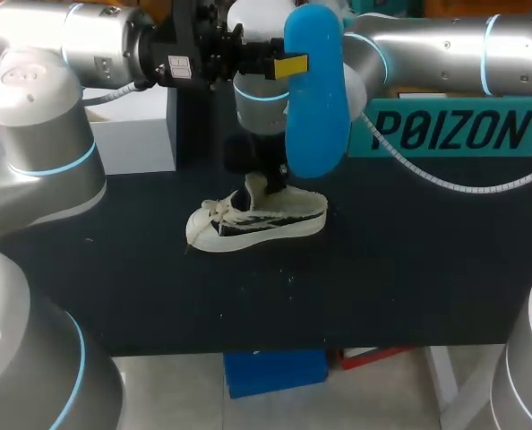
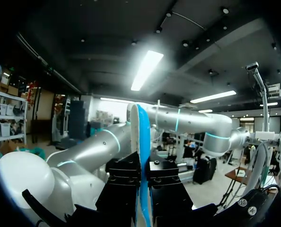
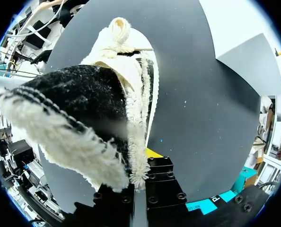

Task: Take the shoe out of the shoebox, open the shoe tongue, remove and reinsert the insole, then place the shoe into the shoebox

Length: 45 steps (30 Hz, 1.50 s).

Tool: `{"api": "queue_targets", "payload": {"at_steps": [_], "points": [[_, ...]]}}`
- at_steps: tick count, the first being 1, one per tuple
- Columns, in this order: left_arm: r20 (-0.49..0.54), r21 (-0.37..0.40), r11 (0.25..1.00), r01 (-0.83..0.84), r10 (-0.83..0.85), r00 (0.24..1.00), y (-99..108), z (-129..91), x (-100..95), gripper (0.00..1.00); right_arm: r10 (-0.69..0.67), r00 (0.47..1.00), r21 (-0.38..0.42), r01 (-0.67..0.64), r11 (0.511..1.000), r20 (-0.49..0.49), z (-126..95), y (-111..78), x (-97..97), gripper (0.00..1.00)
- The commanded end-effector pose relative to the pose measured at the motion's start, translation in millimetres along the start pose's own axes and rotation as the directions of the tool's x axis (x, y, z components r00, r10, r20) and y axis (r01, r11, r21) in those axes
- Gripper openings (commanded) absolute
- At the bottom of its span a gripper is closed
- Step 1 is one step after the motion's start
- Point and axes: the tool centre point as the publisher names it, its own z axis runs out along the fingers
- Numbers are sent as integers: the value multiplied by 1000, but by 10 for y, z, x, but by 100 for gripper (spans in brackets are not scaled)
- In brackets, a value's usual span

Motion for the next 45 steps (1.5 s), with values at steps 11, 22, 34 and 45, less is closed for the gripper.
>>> {"api": "queue_targets", "payload": {"at_steps": [11,22,34,45], "points": [[4,3,1000,-2,2,1000,12,20,-5,0,1,1000,3,-1,1000,-1,5,10,-8,0],[4,3,1000,-2,2,1000,12,20,-5,0,300,954,125,-299,946,12,-53,-358,-60,0],[4,3,1000,-2,2,1000,12,20,-5,0,698,716,92,-696,712,3,-318,-539,-183,0],[4,3,1000,-2,2,1000,12,20,-5,0,919,392,30,-919,394,-48,-469,-550,-158,0]]}}
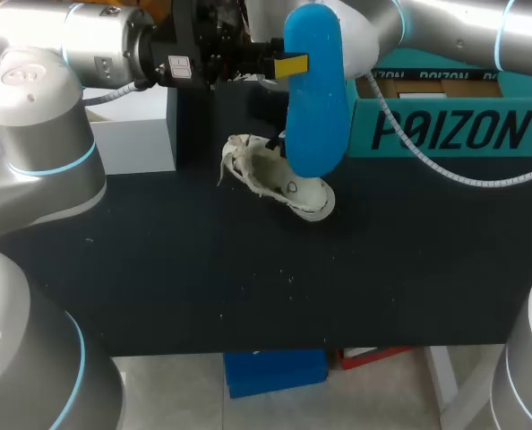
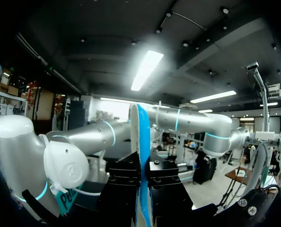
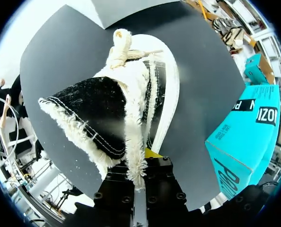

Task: Take the shoe out of the shoebox, open the shoe tongue, remove and reinsert the insole, then place the shoe into the shoebox

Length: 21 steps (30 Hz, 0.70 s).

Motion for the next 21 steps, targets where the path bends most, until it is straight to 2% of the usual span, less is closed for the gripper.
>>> {"api": "queue_targets", "payload": {"at_steps": [1,13,21], "points": [[4,3,1000,-2,2,1000,12,20,-4,0,258,965,-44,-260,965,-48,-39,-83,-1,0],[4,3,1000,-2,2,1000,12,20,-4,0,513,852,-40,-519,854,-106,-30,-132,166,0],[4,3,1000,-2,2,1000,12,20,-4,0,562,819,-38,-570,821,-116,19,-138,307,0]]}}
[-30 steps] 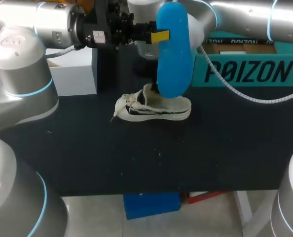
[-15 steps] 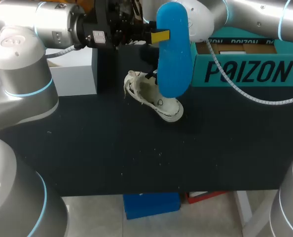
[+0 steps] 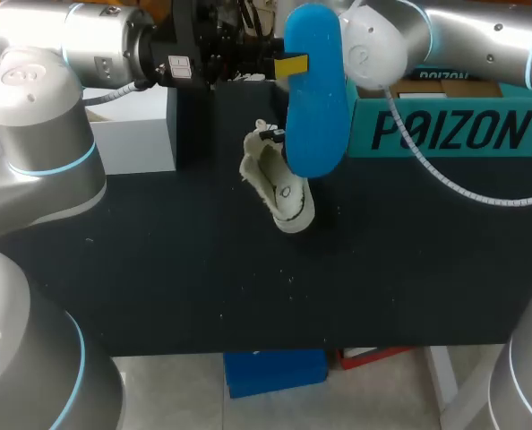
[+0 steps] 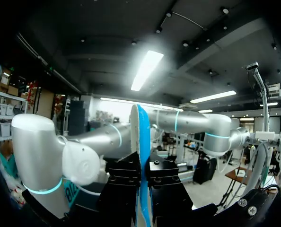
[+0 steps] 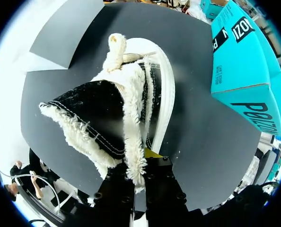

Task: Take the shoe out of the shoebox, open the shoe tongue, remove and reinsert the insole, then place the shoe into the shoebox

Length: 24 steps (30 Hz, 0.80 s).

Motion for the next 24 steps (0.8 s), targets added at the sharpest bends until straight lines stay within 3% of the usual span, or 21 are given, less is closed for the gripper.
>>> {"api": "queue_targets", "payload": {"at_steps": [1,17,24], "points": [[4,3,1000,-2,2,1000,12,20,-4,0,9,1000,-11,-9,1000,0,55,-68,59,0],[4,3,1000,-2,2,1000,12,20,-4,0,138,990,23,-138,990,7,380,-126,168,0],[4,3,1000,-2,2,1000,12,20,-4,0,188,982,8,-188,982,22,444,-188,53,1]]}}
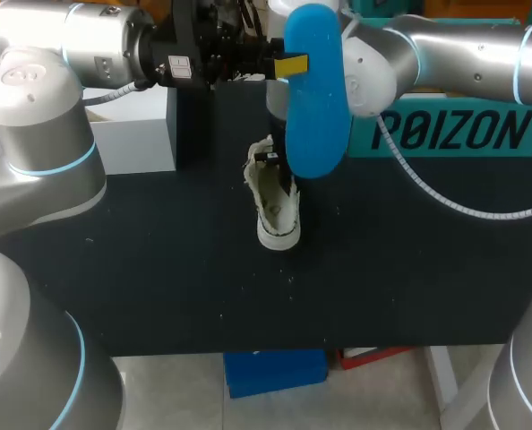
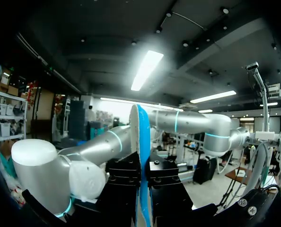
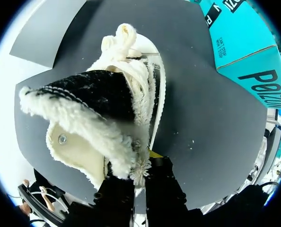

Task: Take the shoe out of the shoebox, open the shoe tongue, remove and reinsert the insole, then place the shoe into the shoebox

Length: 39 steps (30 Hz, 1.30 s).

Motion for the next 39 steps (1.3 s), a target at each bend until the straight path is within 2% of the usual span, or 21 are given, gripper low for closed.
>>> {"api": "queue_targets", "payload": {"at_steps": [1,2,3,4,10,15,21,23,27,31,39], "points": [[4,3,1000,-3,2,1000,13,19,-4,0,27,1000,-15,-27,1000,-3,32,-25,-56,12],[4,3,1000,-3,2,1000,13,19,-4,0,41,999,-18,-41,999,-6,30,-39,-71,27],[4,3,1000,-3,2,1000,13,19,-4,0,53,999,-19,-53,998,-8,29,-51,-87,49],[4,3,1000,-3,2,1000,13,19,-4,0,63,998,-23,-63,998,-7,22,-63,-99,100],[4,3,1000,-3,2,1000,13,19,-4,0,101,991,-51,-106,993,-91,-89,-93,-195,100],[4,3,1000,-3,2,1000,13,19,-4,0,131,966,-72,-151,986,-224,-253,-115,-276,100],[4,3,1000,-3,2,1000,13,19,-4,0,106,924,-125,-162,979,-368,-458,-137,-317,100],[4,3,1000,-3,2,1000,13,19,-4,0,73,888,-162,-163,973,-454,-544,-142,-326,100],[4,3,1000,-3,2,1000,13,19,-4,0,7,831,-219,-155,963,-556,-692,-151,-337,100],[4,3,1000,-3,2,1000,13,19,-4,0,-79,727,-258,-138,956,-682,-846,-161,-378,100],[4,3,1000,-3,2,1000,13,19,-4,0,-96,718,-268,-129,955,-689,-887,-166,-391,100]]}}
